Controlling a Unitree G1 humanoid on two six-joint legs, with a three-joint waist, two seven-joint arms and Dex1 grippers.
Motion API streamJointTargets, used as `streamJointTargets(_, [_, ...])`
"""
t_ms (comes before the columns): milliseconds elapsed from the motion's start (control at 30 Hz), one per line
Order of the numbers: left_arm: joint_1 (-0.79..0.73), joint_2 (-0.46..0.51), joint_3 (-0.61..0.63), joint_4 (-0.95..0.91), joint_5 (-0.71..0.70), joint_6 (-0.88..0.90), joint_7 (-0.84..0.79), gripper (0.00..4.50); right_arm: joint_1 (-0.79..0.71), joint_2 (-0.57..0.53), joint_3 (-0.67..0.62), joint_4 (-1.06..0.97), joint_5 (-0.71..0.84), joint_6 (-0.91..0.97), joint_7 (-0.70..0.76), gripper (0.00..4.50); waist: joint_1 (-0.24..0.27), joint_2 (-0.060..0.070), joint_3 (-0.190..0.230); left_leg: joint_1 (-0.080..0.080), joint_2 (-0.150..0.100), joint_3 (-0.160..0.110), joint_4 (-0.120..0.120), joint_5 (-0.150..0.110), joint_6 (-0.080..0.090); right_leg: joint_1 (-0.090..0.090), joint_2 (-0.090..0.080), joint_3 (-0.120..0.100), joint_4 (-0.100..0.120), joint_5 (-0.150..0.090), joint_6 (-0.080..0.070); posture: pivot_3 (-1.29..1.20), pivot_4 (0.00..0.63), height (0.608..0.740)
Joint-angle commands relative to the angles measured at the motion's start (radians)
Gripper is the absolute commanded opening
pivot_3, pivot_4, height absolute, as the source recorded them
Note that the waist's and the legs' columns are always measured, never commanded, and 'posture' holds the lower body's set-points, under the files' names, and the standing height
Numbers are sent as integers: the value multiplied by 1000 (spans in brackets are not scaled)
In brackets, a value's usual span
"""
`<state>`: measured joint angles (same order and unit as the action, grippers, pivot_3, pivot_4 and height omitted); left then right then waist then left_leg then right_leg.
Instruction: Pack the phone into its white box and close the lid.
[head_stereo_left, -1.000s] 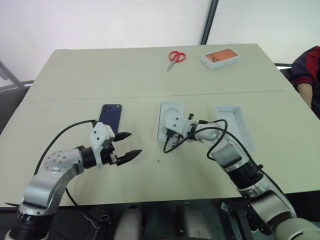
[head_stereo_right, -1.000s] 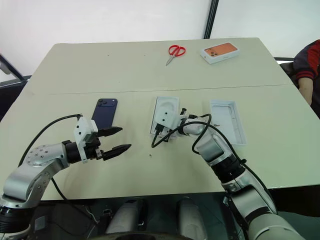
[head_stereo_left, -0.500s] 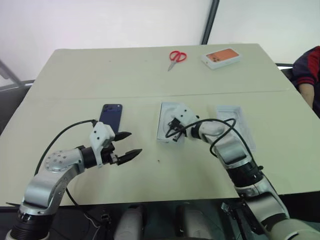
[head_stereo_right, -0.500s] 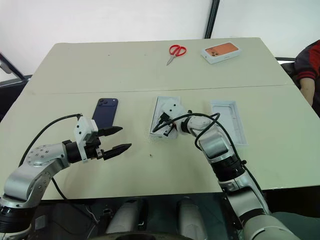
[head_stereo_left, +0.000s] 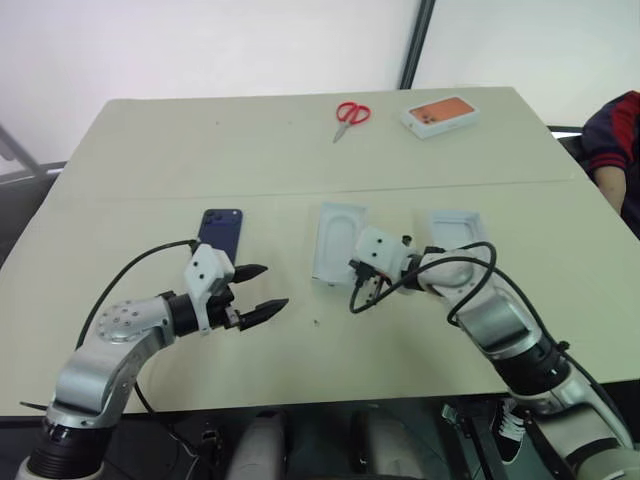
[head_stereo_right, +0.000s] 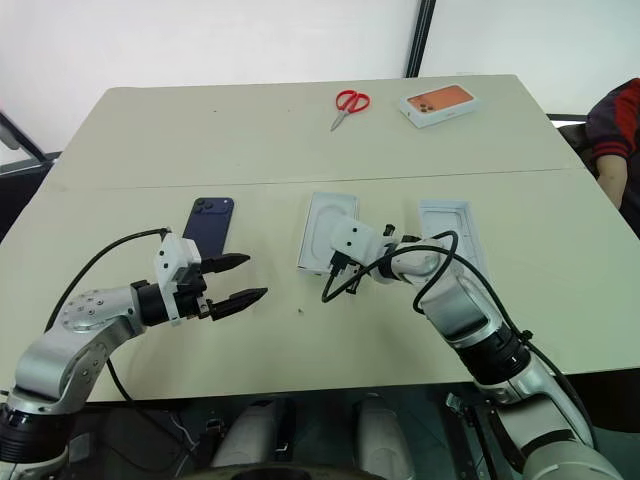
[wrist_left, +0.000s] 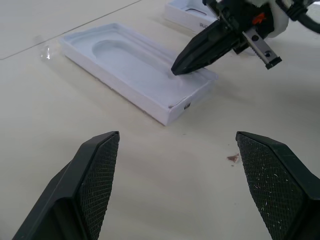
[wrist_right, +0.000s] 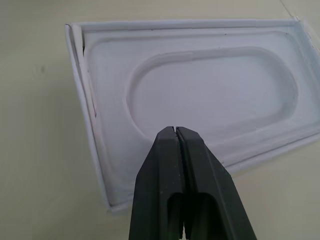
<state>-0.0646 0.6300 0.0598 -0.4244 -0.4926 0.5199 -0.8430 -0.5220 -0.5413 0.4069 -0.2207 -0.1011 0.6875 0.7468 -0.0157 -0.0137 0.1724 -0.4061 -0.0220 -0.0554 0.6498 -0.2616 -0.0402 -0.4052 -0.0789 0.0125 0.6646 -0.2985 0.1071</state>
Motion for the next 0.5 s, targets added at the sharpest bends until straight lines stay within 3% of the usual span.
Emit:
streamJointTargets(33, [-6,3,9,-9,-11,-9,1,3922,-6,8,13,10,-13,-6,-2,63,2,0,0,0,0,0,0,0,0,0,0,0,0,0,0,0,150,740])
streamJointTargets(267, [5,4,14,-19,-12,-7,8,3922,-22,1,-7,-9,-8,-23,7,63,2,0,0,0,0,0,0,0,0,0,0,0,0,0,0,0,150,740])
streamJointTargets(500, [3,7,20,-9,-15,-7,6,3922,-142,124,-35,195,-15,-40,-88,63,-2,0,0,0,0,0,0,0,0,-1,1,0,0,0,0,0,150,740])
